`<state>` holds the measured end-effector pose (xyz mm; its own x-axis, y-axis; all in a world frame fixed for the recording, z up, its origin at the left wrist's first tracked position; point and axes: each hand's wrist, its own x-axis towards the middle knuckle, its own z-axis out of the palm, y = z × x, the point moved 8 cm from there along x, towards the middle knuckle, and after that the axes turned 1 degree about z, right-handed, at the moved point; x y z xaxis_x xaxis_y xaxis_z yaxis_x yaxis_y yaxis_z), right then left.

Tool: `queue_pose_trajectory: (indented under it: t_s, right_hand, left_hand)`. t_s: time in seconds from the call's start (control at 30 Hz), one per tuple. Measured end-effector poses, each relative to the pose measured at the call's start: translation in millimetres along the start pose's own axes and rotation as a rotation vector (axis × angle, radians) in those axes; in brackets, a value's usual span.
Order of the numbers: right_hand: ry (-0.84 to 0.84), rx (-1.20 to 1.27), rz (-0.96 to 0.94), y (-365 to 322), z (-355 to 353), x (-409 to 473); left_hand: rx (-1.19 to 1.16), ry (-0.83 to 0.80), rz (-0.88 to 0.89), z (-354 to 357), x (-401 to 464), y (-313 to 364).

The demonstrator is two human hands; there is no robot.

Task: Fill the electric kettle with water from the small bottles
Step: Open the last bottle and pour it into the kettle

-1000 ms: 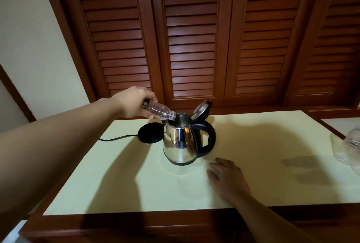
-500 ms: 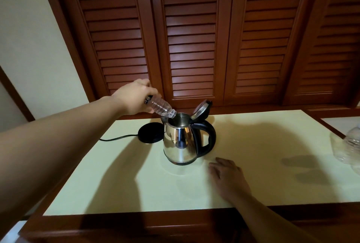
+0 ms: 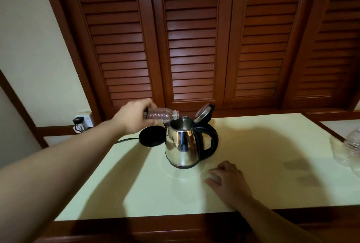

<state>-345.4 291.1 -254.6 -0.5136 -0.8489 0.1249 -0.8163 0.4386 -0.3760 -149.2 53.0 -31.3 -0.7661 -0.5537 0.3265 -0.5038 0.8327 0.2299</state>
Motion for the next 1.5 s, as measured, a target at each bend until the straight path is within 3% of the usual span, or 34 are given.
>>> queue_pose_trajectory:
  t_s: [0.1, 0.23, 0.37, 0.67, 1.17, 1.37, 1.5]
  right_hand:
    - [-0.034, -0.06, -0.025, -5, 2, 3]
    - [-0.098, 0.07, -0.036, -8, 2, 2]
    - [-0.013, 0.251, -0.019, -14, -25, -1]
    - [0.115, 0.678, -0.069, -43, -119, -17]
    - [0.093, 0.601, 0.012, 41, -156, -57]
    - [0.057, 0.473, 0.183, 79, -157, -73]
    - [0.05, 0.455, 0.138, 94, -176, -88]
  left_hand:
    - [-0.156, 0.052, -0.009, 13, -23, -3]
    - [-0.365, 0.081, -0.027, 39, -56, -7]
    - [-0.565, 0.108, -0.039, 64, -84, -1]
    - [-0.572, 0.026, 0.107, 105, -92, 63]
    - [-0.632, -0.102, 0.235, 157, -66, 165]
    - [-0.618, -0.227, 0.287, 182, -50, 209]
    - [-0.654, -0.267, 0.297, 195, -42, 232]
